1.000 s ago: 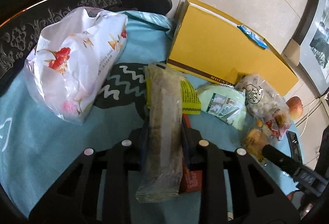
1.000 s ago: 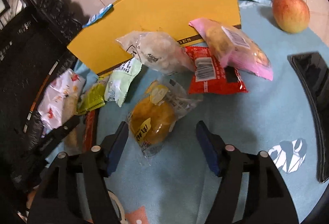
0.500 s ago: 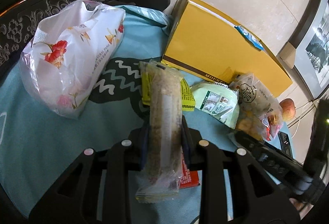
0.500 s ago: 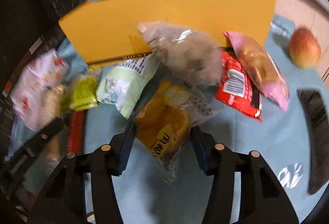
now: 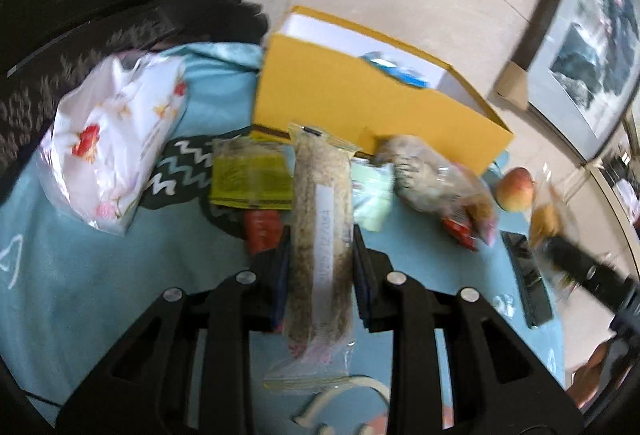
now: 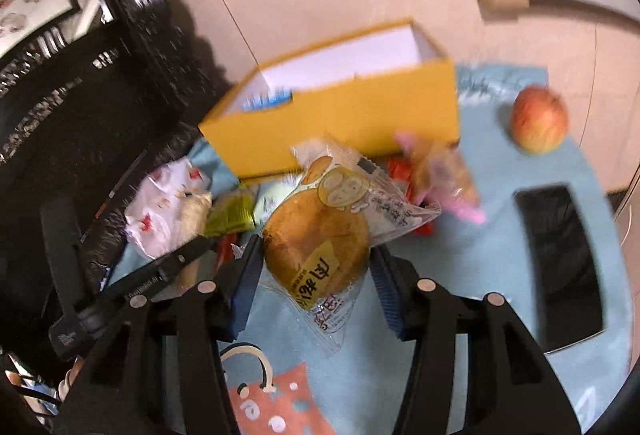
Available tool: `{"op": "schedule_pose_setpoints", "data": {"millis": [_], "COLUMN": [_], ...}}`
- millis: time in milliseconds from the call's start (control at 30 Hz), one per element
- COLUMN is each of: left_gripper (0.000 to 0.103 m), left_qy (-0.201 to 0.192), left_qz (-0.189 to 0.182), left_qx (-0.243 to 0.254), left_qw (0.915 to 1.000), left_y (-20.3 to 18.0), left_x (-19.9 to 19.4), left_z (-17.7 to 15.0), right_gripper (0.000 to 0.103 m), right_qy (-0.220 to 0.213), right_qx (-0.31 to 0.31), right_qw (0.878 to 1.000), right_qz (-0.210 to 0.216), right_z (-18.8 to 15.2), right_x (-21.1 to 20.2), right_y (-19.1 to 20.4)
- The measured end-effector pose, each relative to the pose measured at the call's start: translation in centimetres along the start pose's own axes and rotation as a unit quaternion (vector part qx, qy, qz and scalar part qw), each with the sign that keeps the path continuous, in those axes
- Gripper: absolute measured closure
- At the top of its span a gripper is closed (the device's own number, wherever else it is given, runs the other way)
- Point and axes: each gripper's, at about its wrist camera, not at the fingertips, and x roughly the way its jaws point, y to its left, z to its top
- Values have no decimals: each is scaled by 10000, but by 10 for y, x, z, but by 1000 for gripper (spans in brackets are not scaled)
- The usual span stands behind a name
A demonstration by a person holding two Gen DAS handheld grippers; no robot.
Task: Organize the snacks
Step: 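Carry both packets over the yellow box and open both tools to drop them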
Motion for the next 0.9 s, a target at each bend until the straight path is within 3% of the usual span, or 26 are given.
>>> {"op": "schedule_pose_setpoints", "data": {"millis": [200, 400, 667, 900], "left_gripper": [76, 76, 76, 76], "left_qy": [-190, -283, -212, -116], "left_qz": [242, 538, 812, 988], "left_qx": [659, 1043, 1161, 1113], "left_qw": [9973, 9927, 9897, 9888], "left_y": [-48, -79, -97, -89], "left_x": [-31, -40, 9, 72], "left_z": [22, 58, 124, 165], "right_gripper": [49, 49, 49, 49], "right_qy": [-435, -654, -639, -537], "right_qx": [-478, -820, -1077, -1473], "right_qw": [9977, 9927, 9883, 9806], "right_qz": [-226, -594, -875, -1176], "right_z": [31, 71, 129, 150], "right_x": [-43, -44, 19, 95], "right_y": [-5, -8, -12, -16]}}
